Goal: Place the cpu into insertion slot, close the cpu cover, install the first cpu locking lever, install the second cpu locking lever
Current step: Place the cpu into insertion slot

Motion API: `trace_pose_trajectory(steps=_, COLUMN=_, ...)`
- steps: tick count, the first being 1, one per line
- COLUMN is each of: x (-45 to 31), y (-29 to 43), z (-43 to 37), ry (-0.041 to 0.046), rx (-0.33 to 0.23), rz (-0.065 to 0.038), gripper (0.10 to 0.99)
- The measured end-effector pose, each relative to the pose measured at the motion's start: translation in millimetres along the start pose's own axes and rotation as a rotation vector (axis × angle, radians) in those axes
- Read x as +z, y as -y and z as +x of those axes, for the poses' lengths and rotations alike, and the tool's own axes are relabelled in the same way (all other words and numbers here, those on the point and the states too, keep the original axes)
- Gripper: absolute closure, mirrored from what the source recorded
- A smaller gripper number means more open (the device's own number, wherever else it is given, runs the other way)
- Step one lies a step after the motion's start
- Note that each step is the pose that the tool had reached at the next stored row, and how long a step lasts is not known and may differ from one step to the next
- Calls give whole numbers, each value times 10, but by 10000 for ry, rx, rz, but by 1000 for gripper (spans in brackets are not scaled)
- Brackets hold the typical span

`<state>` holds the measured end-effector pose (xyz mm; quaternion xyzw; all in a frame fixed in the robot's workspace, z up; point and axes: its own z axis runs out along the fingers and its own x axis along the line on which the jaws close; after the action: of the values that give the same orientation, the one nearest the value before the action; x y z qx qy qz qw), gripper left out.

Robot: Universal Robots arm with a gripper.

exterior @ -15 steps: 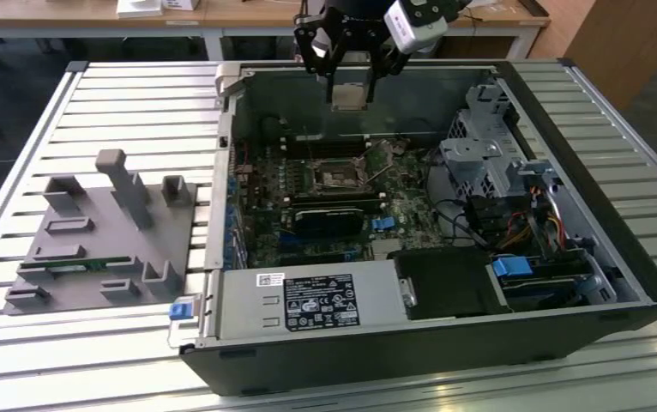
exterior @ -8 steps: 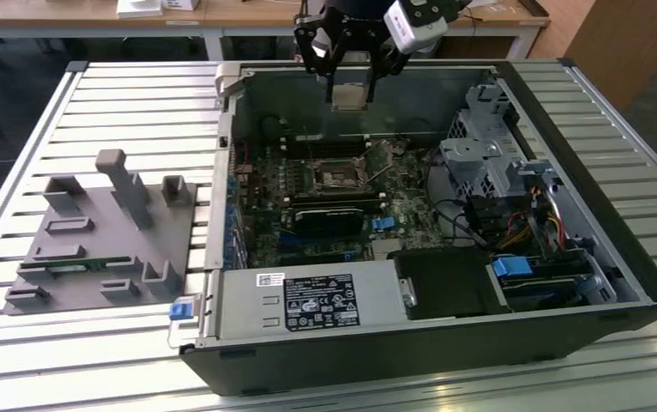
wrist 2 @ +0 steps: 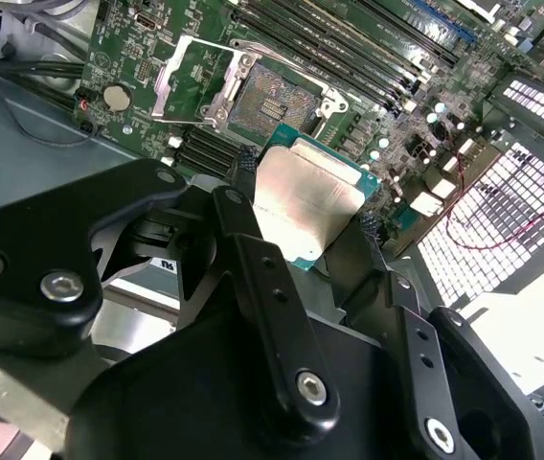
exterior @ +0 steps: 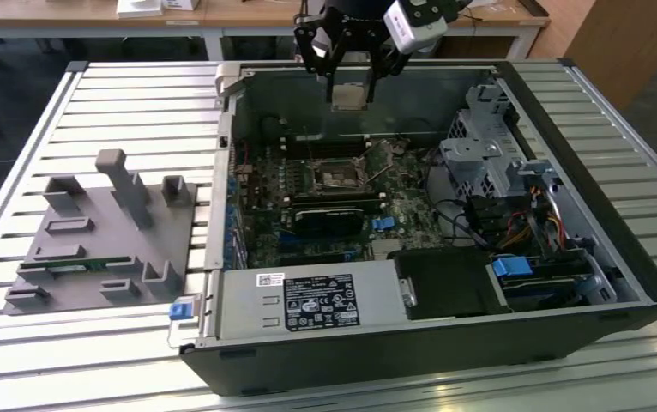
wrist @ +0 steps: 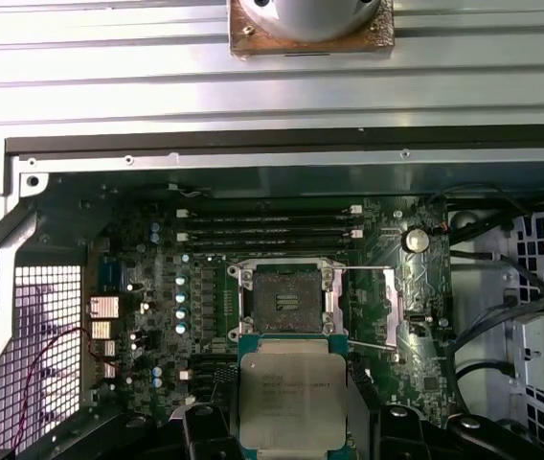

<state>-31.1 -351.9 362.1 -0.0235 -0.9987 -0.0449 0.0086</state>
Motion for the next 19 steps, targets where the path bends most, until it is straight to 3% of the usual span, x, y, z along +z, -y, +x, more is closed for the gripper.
trace_pose_trajectory(steps=19, x=0, y=0, z=0, ry=17, rx=180, rz=-4, gripper=549)
